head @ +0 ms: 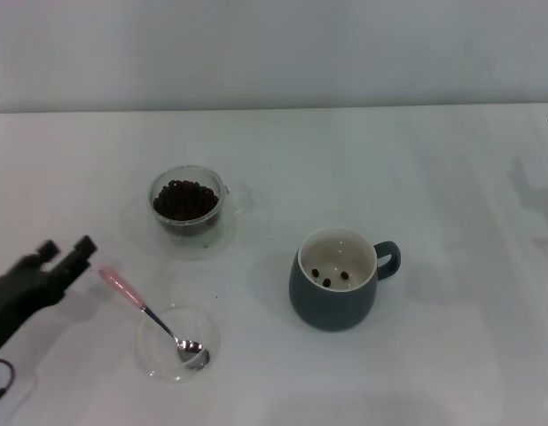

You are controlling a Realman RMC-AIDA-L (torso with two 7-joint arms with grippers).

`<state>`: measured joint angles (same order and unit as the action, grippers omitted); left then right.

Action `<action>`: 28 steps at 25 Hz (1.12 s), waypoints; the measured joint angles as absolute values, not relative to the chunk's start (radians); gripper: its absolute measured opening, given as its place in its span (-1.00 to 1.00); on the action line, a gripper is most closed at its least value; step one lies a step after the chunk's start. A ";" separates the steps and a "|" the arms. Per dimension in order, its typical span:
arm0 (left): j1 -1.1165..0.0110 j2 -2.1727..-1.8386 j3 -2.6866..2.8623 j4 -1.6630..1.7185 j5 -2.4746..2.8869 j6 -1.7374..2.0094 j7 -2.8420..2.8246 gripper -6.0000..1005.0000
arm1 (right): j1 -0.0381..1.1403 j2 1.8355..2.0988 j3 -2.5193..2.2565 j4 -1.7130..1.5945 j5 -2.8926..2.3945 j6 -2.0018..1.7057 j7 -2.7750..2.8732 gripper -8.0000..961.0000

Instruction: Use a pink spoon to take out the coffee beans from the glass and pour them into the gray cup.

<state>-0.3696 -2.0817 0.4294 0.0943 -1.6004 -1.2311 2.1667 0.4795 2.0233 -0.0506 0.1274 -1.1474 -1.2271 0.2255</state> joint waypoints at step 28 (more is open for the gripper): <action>-0.351 -2.078 0.429 0.116 -2.186 -1.222 2.810 0.57 | 0.416 2.025 -0.059 0.199 -1.158 -1.220 0.224 0.82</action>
<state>-0.3507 -2.0775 0.4295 0.1161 -2.1864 -1.2219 2.8096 0.4158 2.0249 -0.0585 0.1992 -1.1582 -1.2199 0.2236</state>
